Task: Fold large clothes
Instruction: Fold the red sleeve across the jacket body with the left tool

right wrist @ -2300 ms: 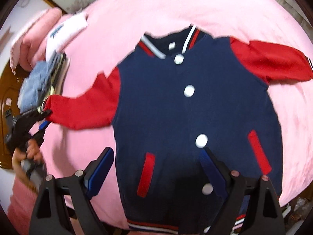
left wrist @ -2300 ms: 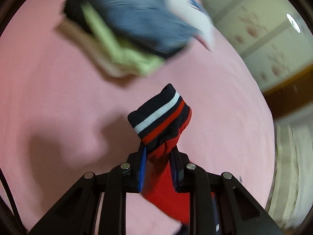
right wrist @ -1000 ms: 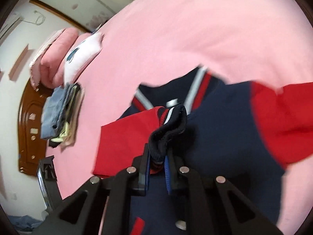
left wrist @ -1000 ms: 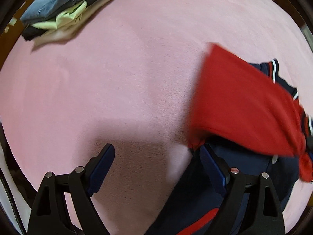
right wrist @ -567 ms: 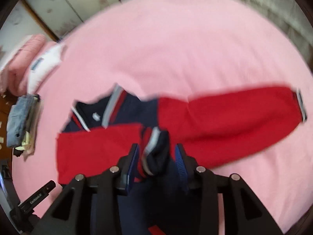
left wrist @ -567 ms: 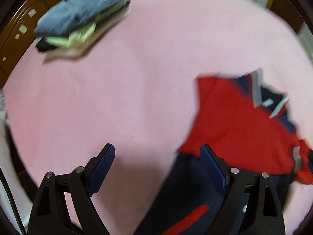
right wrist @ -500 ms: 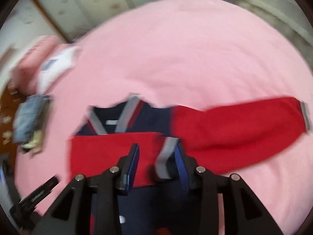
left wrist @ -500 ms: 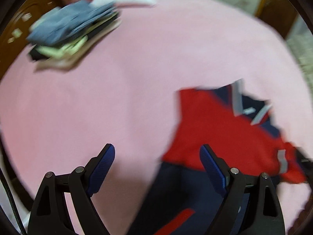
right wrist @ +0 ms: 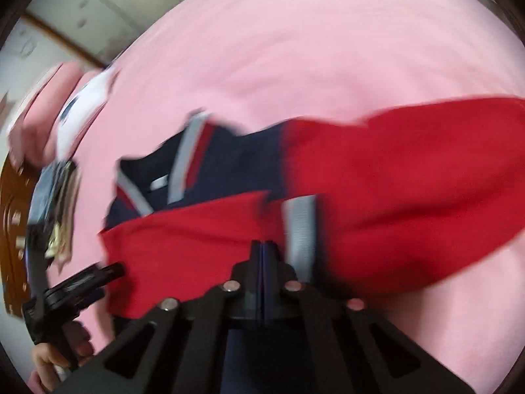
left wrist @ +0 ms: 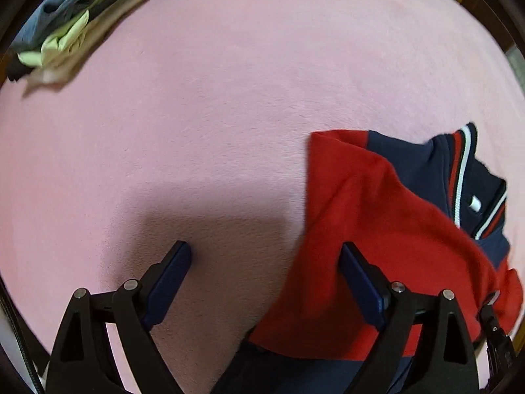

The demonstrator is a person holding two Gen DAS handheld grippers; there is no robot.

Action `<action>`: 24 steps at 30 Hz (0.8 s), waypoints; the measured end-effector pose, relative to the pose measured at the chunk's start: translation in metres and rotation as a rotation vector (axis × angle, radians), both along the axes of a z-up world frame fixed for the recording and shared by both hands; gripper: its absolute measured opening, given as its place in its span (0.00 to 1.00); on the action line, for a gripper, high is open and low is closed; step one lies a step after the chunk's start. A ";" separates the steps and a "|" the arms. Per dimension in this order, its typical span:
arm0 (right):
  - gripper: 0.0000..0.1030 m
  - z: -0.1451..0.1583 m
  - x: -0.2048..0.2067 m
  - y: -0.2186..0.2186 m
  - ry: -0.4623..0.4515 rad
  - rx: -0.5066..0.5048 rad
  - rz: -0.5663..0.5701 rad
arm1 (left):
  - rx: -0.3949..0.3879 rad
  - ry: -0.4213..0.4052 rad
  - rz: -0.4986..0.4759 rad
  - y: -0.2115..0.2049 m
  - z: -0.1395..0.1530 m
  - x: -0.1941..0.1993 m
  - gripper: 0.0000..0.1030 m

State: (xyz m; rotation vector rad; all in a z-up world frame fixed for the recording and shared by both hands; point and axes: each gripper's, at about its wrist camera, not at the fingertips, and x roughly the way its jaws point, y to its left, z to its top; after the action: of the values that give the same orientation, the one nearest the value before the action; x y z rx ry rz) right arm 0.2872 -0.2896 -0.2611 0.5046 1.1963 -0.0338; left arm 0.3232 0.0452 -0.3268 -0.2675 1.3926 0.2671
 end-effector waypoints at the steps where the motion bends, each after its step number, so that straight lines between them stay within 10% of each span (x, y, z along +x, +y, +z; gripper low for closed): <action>1: 0.00 0.003 -0.005 -0.007 -0.006 -0.029 -0.031 | 0.002 -0.010 -0.002 0.001 0.001 -0.002 0.88; 3: 0.07 0.017 -0.014 -0.025 -0.011 -0.168 -0.119 | 0.012 -0.025 -0.002 -0.001 0.006 -0.007 0.85; 6: 0.06 0.031 -0.021 -0.037 -0.095 -0.014 -0.118 | -0.004 -0.062 -0.022 -0.013 0.025 -0.017 0.78; 12: 0.06 0.036 -0.002 0.036 -0.139 0.211 0.198 | -0.052 -0.063 -0.206 -0.056 0.028 -0.031 0.78; 15: 0.06 0.027 -0.002 0.066 -0.093 0.152 0.245 | -0.004 0.035 -0.237 -0.062 0.002 -0.029 0.78; 24: 0.03 0.017 -0.046 0.009 -0.077 0.051 -0.222 | -0.104 -0.013 -0.279 -0.029 -0.004 -0.023 0.80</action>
State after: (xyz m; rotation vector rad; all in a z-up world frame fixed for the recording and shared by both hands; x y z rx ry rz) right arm 0.2413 -0.2806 -0.2436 0.6765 1.0634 -0.1728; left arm 0.3002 0.0162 -0.3313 -0.1573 1.4137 -0.0370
